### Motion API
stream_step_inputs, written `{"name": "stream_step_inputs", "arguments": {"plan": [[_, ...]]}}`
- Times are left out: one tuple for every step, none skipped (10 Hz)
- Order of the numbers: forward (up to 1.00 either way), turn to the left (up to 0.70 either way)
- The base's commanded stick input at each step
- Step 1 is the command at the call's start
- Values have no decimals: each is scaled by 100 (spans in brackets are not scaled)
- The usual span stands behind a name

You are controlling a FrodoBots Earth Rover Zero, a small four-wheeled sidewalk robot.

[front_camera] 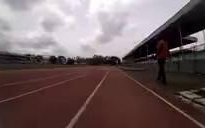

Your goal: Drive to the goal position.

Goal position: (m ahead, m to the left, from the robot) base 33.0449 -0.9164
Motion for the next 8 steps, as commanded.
{"name": "stream_step_inputs", "arguments": {"plan": [[70, -2], [70, -10], [70, -10], [70, -6], [70, -1], [70, -6], [70, -11], [70, -4]]}}
